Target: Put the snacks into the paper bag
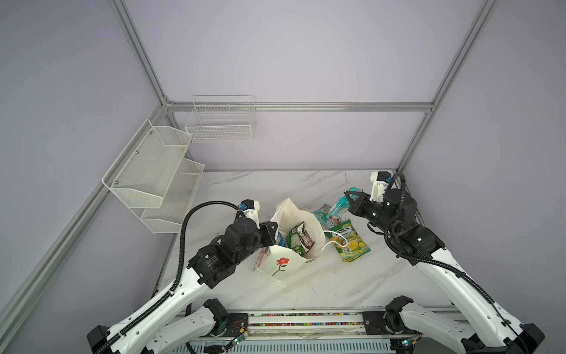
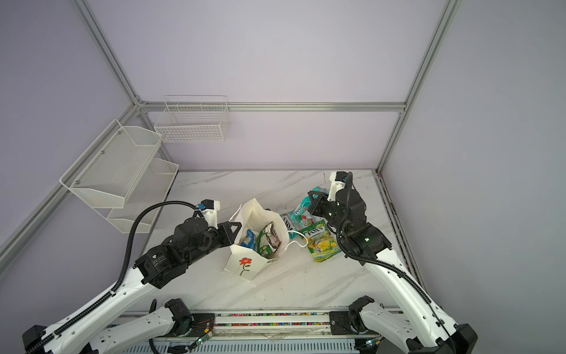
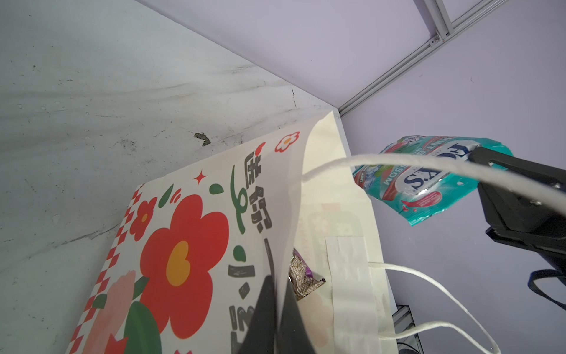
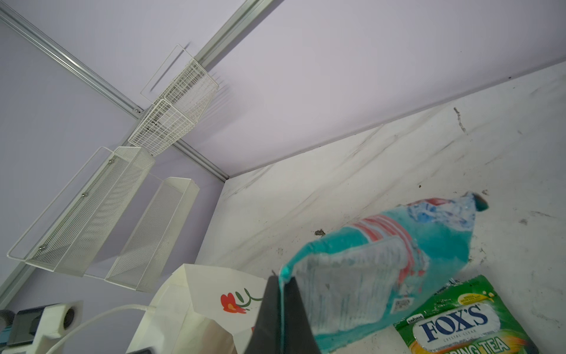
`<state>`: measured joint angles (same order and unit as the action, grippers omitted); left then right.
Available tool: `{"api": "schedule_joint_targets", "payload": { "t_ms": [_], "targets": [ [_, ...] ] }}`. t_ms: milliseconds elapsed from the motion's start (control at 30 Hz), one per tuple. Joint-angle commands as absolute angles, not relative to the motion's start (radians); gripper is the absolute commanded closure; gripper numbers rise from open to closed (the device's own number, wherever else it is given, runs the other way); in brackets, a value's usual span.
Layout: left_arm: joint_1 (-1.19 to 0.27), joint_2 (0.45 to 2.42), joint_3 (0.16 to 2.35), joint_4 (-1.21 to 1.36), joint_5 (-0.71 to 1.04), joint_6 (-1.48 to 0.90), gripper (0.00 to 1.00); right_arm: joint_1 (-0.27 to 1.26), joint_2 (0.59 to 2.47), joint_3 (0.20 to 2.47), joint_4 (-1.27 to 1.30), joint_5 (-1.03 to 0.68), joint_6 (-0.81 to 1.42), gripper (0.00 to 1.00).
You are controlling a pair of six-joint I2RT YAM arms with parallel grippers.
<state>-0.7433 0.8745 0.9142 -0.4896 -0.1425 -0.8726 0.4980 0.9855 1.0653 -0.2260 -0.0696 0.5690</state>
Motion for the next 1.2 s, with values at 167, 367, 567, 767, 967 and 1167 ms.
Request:
{"api": "schedule_joint_targets", "payload": {
  "t_ms": [167, 367, 567, 767, 967, 1167],
  "targets": [
    [-0.727, 0.849, 0.915, -0.5, -0.145, -0.843, 1.0, 0.494, 0.949, 1.145, -0.183, -0.206, 0.52, 1.0],
    [-0.725, 0.848, 0.935, -0.531, -0.135, -0.816, 1.0, 0.494, 0.962, 1.186, -0.171, -0.299, 0.512, 1.0],
    [-0.724, 0.841, 0.938, -0.54, -0.133, -0.811, 1.0, 0.496, 0.964, 1.235, -0.163, -0.374, 0.512, 1.0],
    [-0.723, 0.842, 0.946, -0.549, -0.126, -0.802, 1.0, 0.495, 0.963, 1.263, -0.146, -0.446, 0.527, 1.0],
    [-0.723, 0.836, 0.957, -0.55, -0.112, -0.793, 1.0, 0.498, 0.967, 1.29, -0.147, -0.481, 0.534, 1.0],
    [-0.723, 0.831, 0.968, -0.562, -0.112, -0.784, 1.0, 0.507, 0.978, 1.307, -0.125, -0.531, 0.556, 1.0]
  ]
}}
